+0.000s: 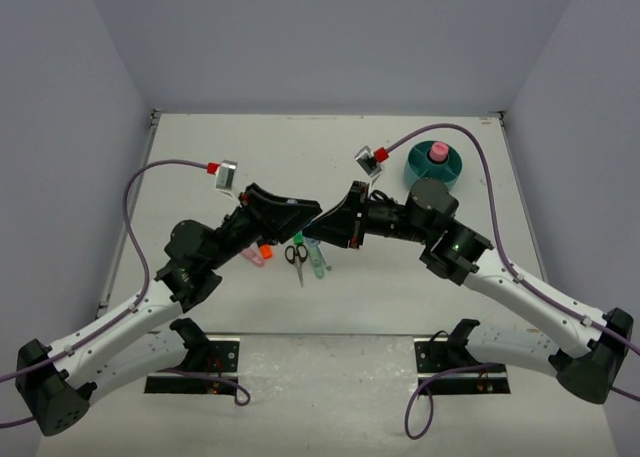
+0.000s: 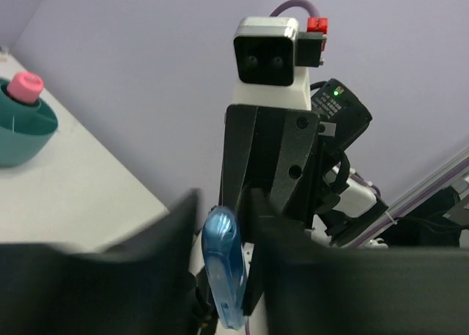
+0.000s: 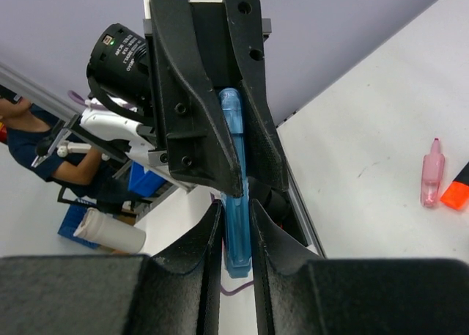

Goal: Sort the stationery into containers
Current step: Close the pen cap on the pen.

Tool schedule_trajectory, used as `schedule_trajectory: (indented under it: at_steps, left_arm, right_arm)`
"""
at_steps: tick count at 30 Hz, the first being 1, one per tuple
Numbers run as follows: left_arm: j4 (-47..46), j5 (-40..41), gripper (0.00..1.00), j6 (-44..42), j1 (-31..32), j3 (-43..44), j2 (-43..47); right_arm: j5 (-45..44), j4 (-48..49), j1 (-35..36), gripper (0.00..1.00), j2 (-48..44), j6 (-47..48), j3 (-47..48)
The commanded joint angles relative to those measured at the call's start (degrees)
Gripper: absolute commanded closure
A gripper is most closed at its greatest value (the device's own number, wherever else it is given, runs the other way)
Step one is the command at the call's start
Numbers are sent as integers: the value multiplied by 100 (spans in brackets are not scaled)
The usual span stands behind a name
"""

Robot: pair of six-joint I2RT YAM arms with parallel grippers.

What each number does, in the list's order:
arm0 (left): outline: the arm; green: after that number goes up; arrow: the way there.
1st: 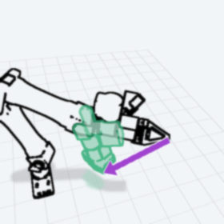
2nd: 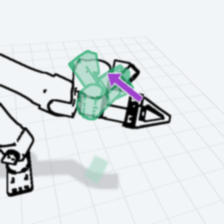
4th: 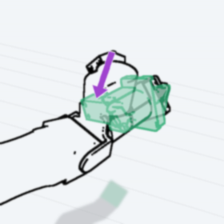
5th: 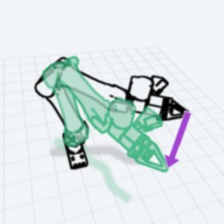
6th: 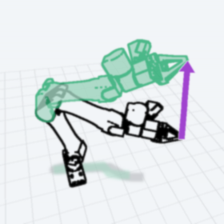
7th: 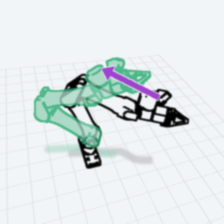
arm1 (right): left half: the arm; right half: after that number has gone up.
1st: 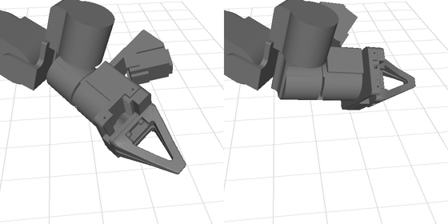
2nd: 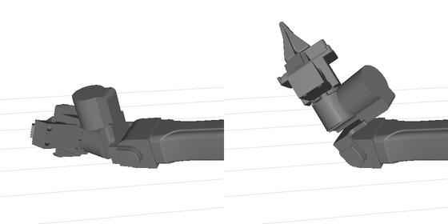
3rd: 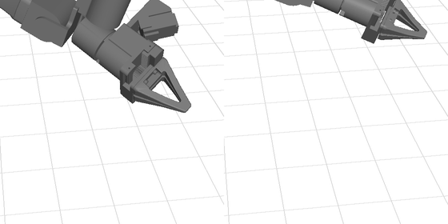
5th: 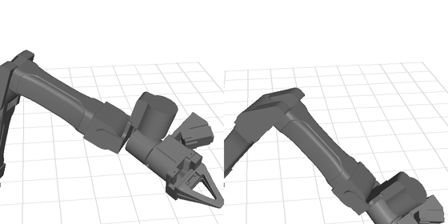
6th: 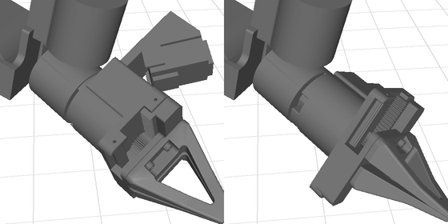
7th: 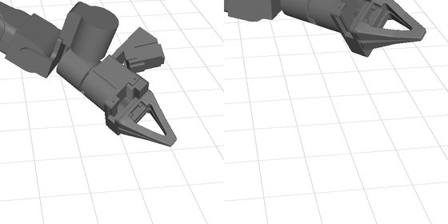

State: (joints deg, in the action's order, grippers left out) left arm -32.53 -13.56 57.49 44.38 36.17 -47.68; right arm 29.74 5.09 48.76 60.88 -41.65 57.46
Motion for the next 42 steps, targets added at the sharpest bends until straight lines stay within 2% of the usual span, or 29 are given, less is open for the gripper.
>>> schedule_trajectory:
  at_steps: [1, 3, 8, 15, 18, 22, 25, 29, 37, 40, 42]
  left_arm:
    - [1405, 211, 18, -1107, 36, 1007, 284]
    - [1897, 477, 13, -1388, 36, 1250, 340]
    - [2427, 674, 15, -1931, 40, 1803, 392]
    - [2514, 178, 37, -2496, 36, 1885, 479]
    - [2369, -99, 43, -2568, 43, 1802, 514]
    - [1873, -930, 44, -2531, 36, 1674, 442]
    - [1804, -1034, 45, -2456, 36, 1658, 334]
    - [1711, -1192, 53, -2425, 36, 1589, 192]
    - [1594, -1338, 54, -2385, 36, 1483, 84]
    - [1299, -1558, 63, -2294, 36, 1386, 84]
    - [1121, -1690, 81, -2184, 36, 1322, 59]
  right_arm:
    - [103, 652, -42, 100, -99, 256, -270]
    - [113, 665, -43, 100, -211, 275, -410]
    - [226, 457, -47, 100, -442, 404, -411]
    - [234, 344, -48, 100, -866, 518, -542]
    - [252, 290, -51, 100, -993, 544, -569]
    - [306, 299, -43, 100, -1026, 535, -551]
    - [356, 283, -51, 100, -1033, 536, -519]
    - [375, 266, -51, 100, -1081, 578, -486]
    - [409, 211, -51, 100, -1173, 684, -386]
    - [406, 211, -46, 100, -1175, 715, -346]
    - [371, 193, -45, 100, -1163, 744, -310]
